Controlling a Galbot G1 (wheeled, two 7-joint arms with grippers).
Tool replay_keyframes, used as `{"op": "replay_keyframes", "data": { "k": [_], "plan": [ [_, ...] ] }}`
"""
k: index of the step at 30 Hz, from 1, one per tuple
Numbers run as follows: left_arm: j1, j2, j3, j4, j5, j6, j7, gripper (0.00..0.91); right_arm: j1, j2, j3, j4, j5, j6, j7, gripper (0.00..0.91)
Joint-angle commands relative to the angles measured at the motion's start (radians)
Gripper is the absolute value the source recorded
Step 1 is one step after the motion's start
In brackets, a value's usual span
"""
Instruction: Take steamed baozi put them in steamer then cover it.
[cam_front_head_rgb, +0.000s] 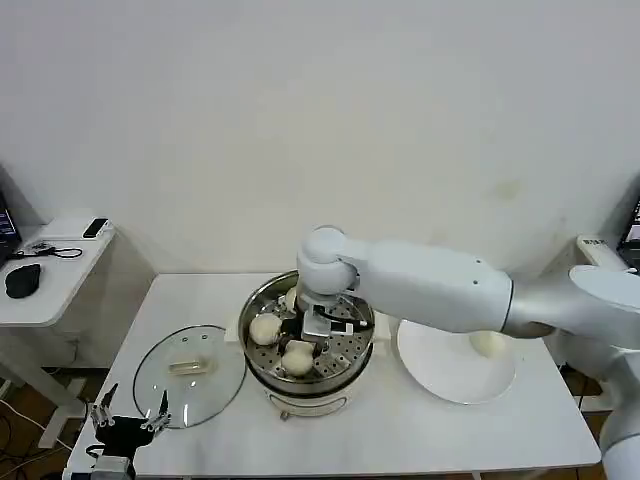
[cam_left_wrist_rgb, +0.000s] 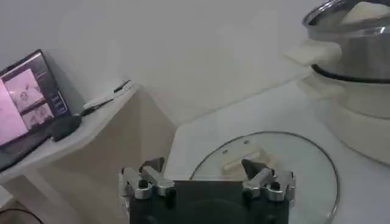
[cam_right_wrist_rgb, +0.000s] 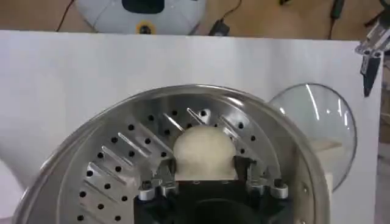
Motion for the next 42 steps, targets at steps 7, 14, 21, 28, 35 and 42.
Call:
{"op": "replay_keyframes", "data": {
  "k": [7,14,21,28,35,42],
  "plan": [
    [-0.003,-0.001,-0.001,0.003,-0.001,0.0,0.0,0.907,-0.007,0.002,-0.005,-0.002,-0.015,0.008,0.015,0.907],
    [-0.002,0.0,0.0,0.003,-0.001,0.0,0.001,0.907,-0.001,-0.006,0.012,-0.006,-0.031,0.005,0.034,0.907],
    [-0.003,0.005,0.004,-0.005,-0.001,0.001,0.011,0.907,0.127,-0.156,0.061,0.063,0.101,-0.083,0.041,0.907],
    [-0.022,0.017,0.019,0.0,-0.021,0.0,0.016,0.907,0.218,-0.336,0.07,0.016,0.316,-0.255,0.069,0.907],
    [-0.027,0.035,0.024,-0.005,-0.039,0.001,0.025,0.907,0.204,-0.445,0.056,-0.119,0.413,-0.618,0.049,0.907],
    [-0.019,0.046,0.022,-0.019,-0.048,0.002,0.025,0.907,0.089,-0.484,0.15,-0.23,0.349,-0.744,-0.038,0.907]
  ]
}}
